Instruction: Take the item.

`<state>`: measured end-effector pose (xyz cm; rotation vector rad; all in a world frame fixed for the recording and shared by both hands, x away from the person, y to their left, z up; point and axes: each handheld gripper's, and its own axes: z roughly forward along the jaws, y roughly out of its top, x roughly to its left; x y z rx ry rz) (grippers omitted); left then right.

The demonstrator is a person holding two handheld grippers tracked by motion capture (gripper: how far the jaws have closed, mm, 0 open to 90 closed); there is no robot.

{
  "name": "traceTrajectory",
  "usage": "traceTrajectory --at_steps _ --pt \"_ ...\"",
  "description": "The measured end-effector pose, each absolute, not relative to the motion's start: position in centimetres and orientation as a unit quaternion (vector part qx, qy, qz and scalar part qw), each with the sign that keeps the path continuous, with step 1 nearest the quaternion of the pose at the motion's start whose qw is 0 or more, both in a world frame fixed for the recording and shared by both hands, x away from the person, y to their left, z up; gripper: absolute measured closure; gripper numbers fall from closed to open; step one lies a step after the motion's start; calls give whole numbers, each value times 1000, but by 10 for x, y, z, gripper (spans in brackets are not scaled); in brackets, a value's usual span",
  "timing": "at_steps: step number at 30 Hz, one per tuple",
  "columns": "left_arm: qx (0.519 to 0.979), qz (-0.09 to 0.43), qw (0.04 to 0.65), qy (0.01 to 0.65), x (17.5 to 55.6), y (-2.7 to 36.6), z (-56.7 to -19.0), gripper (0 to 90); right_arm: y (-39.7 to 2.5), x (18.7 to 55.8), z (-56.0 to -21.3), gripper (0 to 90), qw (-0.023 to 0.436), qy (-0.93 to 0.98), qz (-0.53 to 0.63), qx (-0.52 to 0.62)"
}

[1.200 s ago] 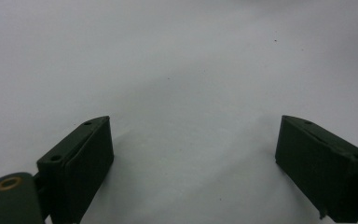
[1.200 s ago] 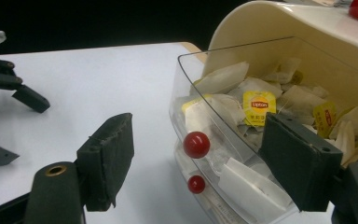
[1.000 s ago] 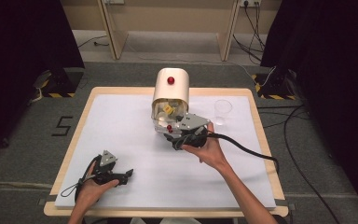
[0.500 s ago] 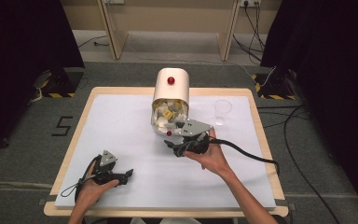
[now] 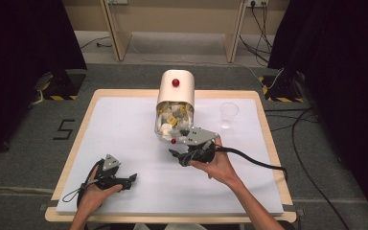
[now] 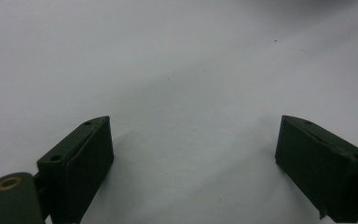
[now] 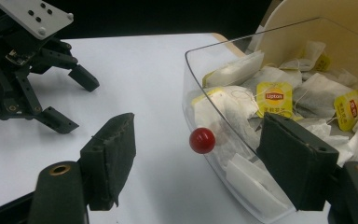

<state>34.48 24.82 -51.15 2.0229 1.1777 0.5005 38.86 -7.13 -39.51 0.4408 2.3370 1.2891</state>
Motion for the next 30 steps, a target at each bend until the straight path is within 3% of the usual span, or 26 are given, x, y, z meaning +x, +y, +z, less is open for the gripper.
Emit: traceTrajectory --at_steps 30 --pt "787 194 365 458 345 248 -512 104 -72 386 -394 304 201 852 458 156"
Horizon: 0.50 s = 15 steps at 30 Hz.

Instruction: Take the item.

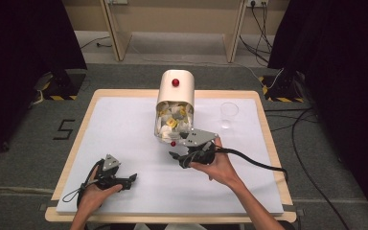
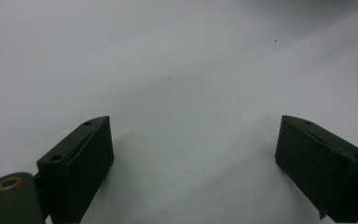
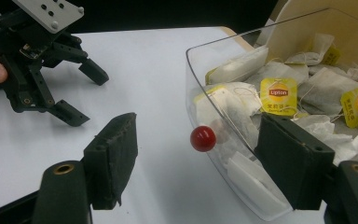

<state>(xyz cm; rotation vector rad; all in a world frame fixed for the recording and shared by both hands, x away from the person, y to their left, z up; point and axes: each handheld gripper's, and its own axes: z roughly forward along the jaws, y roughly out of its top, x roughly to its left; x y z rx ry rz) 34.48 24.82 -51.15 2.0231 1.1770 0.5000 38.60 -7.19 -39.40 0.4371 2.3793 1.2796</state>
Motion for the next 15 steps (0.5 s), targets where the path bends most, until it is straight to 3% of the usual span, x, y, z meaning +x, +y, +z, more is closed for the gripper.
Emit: traceTrajectory --at_steps 15 --pt "787 195 365 458 345 248 -512 103 -79 395 -375 319 213 829 487 173"
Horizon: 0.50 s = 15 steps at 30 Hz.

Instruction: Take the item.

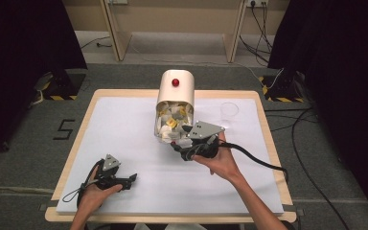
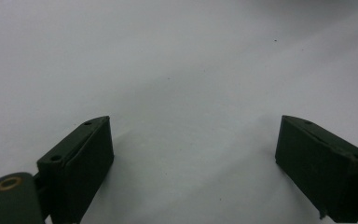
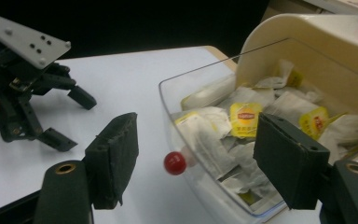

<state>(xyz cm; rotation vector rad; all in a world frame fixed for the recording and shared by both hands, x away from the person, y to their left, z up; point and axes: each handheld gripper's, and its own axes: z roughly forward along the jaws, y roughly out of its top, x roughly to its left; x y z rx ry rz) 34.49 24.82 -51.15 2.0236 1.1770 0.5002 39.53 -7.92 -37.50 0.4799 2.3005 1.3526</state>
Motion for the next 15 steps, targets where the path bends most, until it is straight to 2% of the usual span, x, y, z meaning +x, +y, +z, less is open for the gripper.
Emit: traceTrajectory --at_steps 6,15 --pt "787 194 365 458 345 248 -512 103 -79 408 -367 367 240 825 478 185" --pt "787 194 366 458 345 248 -512 103 -73 430 -377 482 247 837 448 192"
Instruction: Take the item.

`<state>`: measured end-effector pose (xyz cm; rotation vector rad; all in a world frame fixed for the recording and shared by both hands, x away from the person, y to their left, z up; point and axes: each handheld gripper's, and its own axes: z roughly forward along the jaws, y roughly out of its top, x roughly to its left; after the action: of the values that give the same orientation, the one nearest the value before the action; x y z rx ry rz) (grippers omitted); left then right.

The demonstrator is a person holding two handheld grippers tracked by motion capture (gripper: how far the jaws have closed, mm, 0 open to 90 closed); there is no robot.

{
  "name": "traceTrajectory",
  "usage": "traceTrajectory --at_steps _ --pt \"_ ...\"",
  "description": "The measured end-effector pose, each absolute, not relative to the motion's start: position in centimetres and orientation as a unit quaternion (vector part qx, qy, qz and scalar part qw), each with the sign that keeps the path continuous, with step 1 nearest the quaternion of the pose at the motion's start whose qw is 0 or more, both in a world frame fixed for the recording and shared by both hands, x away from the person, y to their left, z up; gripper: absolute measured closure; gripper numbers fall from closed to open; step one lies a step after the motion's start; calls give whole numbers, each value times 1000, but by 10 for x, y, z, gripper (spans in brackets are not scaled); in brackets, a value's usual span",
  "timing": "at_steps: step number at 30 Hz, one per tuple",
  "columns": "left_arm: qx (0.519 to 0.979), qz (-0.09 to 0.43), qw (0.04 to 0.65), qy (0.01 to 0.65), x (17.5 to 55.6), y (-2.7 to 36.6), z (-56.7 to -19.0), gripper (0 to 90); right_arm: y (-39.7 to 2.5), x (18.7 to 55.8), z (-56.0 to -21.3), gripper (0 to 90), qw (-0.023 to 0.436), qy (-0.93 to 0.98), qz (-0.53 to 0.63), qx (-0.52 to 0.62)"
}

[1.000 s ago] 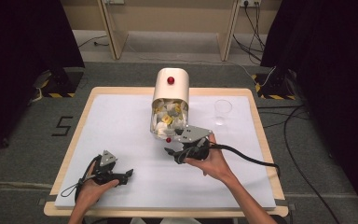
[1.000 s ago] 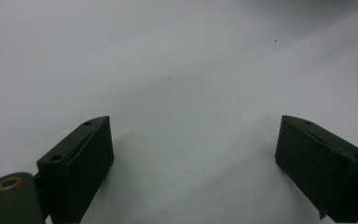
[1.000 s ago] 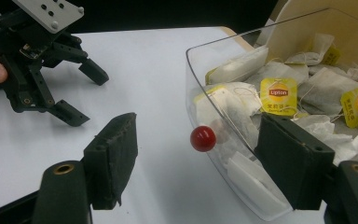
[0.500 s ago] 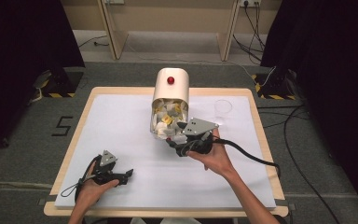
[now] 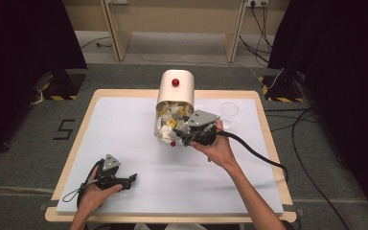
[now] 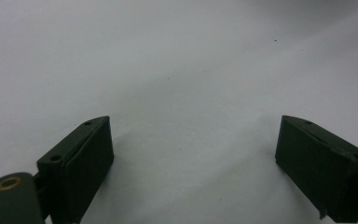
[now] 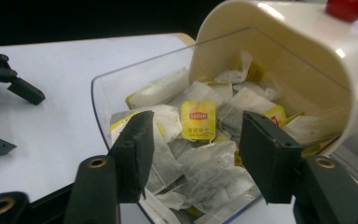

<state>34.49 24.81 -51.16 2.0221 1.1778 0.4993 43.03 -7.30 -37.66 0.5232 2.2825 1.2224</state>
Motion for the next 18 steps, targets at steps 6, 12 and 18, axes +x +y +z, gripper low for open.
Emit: traceTrajectory --at_steps 6,12,18 --pt "787 194 366 458 345 248 -512 103 -69 442 -383 567 245 849 424 201" --pt "787 194 366 458 345 248 -512 103 -70 450 -383 630 236 851 416 218" --pt "787 194 366 458 345 248 -512 103 -70 451 -385 778 238 857 405 211"
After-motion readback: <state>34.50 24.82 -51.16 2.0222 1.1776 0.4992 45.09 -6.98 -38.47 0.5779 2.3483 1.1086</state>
